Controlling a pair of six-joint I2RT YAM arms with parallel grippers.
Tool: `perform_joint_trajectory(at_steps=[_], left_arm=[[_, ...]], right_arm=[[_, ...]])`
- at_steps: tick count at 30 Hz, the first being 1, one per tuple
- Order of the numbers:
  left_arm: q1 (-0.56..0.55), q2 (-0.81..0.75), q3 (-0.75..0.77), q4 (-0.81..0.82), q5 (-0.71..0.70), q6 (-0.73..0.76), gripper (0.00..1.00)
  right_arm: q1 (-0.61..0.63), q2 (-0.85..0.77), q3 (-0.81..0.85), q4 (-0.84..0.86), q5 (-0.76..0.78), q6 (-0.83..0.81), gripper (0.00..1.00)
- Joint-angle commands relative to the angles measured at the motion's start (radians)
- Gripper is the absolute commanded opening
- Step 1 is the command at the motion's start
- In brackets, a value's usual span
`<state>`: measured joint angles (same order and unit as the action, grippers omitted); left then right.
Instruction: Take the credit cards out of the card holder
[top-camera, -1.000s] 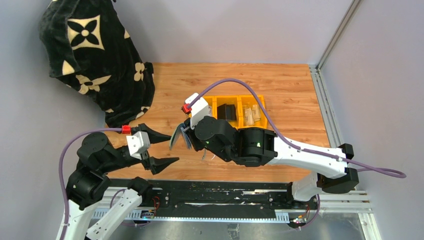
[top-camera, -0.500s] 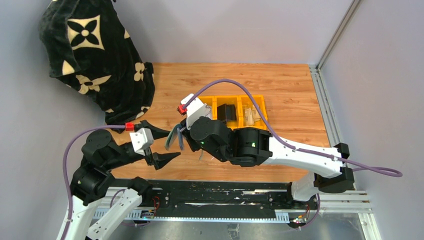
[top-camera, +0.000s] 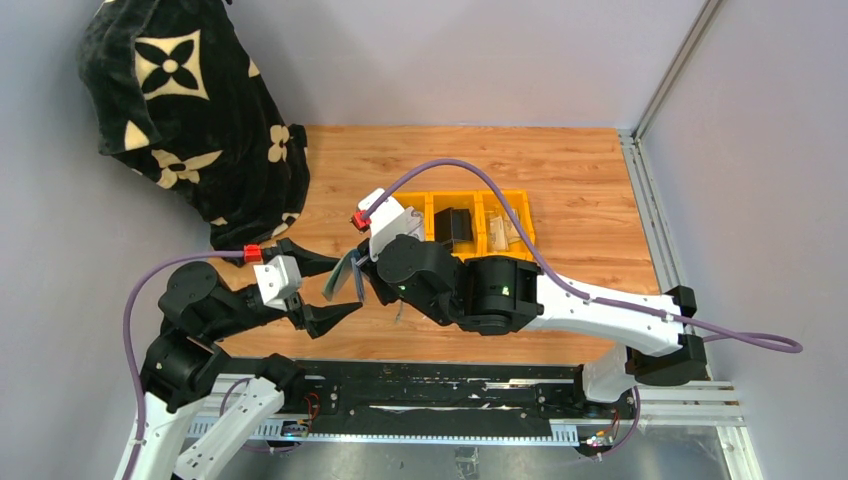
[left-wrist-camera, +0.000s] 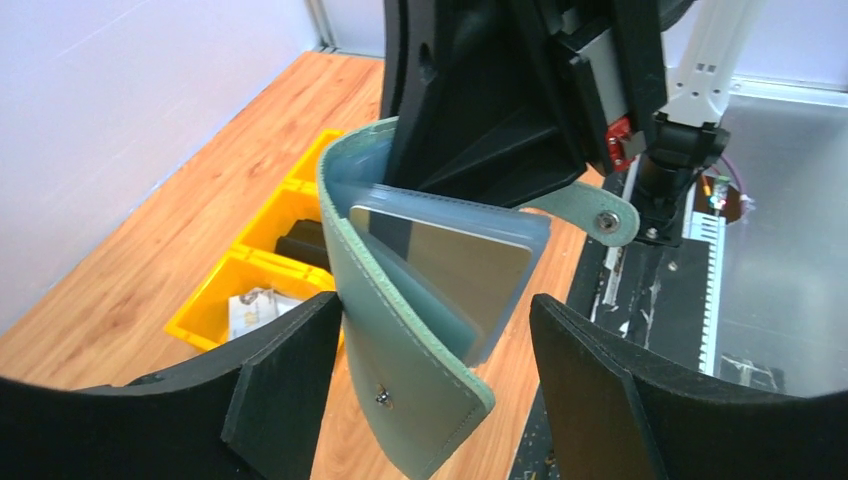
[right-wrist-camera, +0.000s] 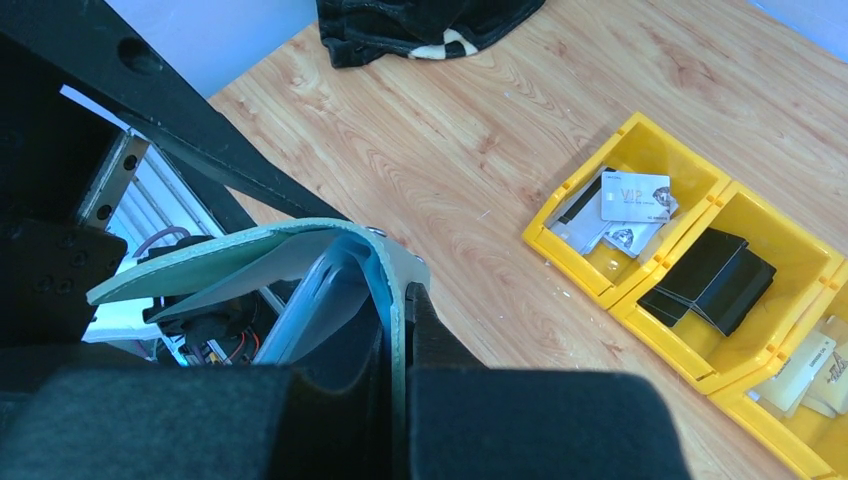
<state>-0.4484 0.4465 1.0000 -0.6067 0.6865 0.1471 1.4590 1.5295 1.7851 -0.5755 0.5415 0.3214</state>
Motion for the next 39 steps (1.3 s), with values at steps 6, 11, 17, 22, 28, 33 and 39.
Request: perform_joint_trajectory(at_steps=[6,11,17,22,28,33,39], left_arm=[[-0.004,0.007,-0.009,0.023,0.048,-0.007,0.77],[-0.004,-0.002,-0.006,0.023,0.021,0.002,0.75],[-0.004,-0.009,0.013,-0.017,-0.019,0.078,0.72],[-0.004,-0.012,0.032,-0.029,-0.055,0.105,0.71],[-0.004,-0.022,0.049,-0.078,-0.041,0.152,0.70],[-0.004,-0.018,0.077,-0.129,-0.072,0.211,0.69],[-0.003,-0.014,0.103,-0.171,-0.033,0.250,0.68]], right_arm=[[0.027,0.007,0.046,-0.004,0.037,-0.007,0.00],[0.030,0.006,0.041,-0.004,0.041,-0.008,0.00],[0.033,-0.008,0.028,0.000,0.044,-0.009,0.00],[0.039,-0.015,0.014,0.009,0.048,-0.008,0.00],[0.041,-0.030,-0.005,0.011,0.048,-0.008,0.00],[0.041,-0.064,-0.035,0.030,0.041,-0.013,0.00],[0.040,-0.137,-0.144,0.153,-0.064,-0.074,0.00]])
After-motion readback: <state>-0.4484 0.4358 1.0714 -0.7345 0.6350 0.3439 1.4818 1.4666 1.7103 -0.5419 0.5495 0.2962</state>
